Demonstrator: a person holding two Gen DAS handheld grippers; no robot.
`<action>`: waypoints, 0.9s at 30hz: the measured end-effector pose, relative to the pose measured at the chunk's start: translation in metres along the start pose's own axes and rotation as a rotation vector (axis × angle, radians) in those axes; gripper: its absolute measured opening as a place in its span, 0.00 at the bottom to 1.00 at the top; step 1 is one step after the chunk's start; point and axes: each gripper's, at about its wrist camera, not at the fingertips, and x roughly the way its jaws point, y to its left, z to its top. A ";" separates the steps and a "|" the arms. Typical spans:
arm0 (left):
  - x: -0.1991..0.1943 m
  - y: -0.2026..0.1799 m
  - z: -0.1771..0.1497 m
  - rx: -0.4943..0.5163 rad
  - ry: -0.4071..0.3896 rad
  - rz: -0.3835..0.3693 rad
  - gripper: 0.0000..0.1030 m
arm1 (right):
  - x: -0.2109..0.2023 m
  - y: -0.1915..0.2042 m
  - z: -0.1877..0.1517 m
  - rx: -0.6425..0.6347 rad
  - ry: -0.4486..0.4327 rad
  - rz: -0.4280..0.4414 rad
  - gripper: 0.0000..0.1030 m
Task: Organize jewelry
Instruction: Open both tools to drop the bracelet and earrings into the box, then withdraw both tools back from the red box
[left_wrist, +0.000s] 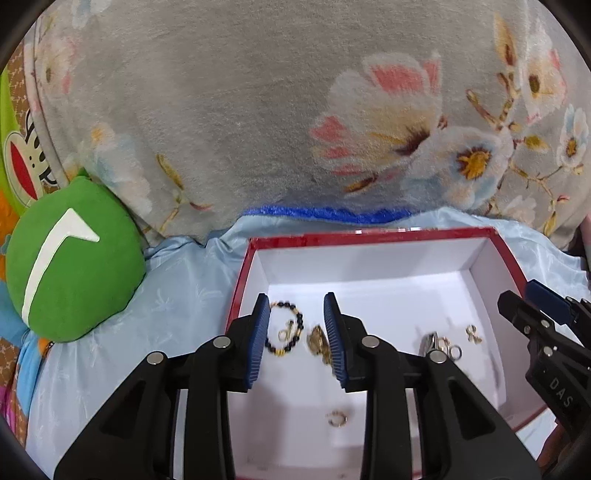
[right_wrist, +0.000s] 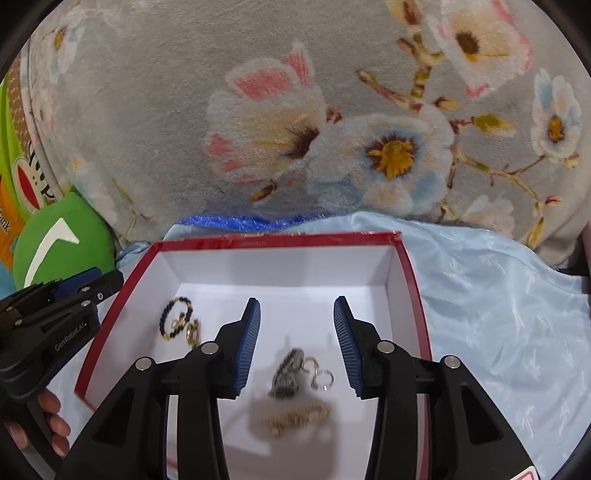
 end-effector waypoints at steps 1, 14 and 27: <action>-0.003 0.000 -0.004 0.000 0.008 0.000 0.38 | -0.006 0.000 -0.006 -0.002 0.003 -0.006 0.45; -0.034 0.008 -0.066 -0.057 0.123 0.001 0.41 | -0.045 0.008 -0.060 0.020 0.044 -0.058 0.67; -0.037 0.016 -0.080 -0.102 0.140 0.013 0.50 | -0.046 0.004 -0.085 0.076 0.086 -0.052 0.69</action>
